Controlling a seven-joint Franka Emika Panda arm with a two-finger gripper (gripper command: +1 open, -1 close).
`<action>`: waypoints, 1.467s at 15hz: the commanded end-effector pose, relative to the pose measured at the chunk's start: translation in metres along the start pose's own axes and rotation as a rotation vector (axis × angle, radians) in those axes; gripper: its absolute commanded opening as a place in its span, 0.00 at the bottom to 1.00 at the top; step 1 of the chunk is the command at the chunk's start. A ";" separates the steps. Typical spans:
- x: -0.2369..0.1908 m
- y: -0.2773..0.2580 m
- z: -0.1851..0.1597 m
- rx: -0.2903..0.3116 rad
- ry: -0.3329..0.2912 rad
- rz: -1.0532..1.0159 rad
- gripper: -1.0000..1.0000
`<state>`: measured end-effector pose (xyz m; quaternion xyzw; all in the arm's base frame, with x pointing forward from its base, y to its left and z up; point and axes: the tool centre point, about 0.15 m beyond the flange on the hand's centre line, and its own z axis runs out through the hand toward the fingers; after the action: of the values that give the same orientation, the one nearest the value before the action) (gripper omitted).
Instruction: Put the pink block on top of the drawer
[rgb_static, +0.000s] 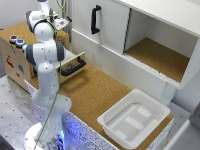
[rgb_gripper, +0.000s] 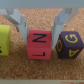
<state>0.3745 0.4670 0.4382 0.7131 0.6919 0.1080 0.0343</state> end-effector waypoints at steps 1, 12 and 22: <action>0.017 -0.004 -0.029 -0.036 -0.149 0.043 1.00; 0.017 -0.004 -0.029 -0.036 -0.149 0.043 1.00; 0.043 -0.027 -0.101 -0.050 0.000 -0.078 1.00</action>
<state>0.3585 0.4783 0.4804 0.7086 0.6928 0.1242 0.0485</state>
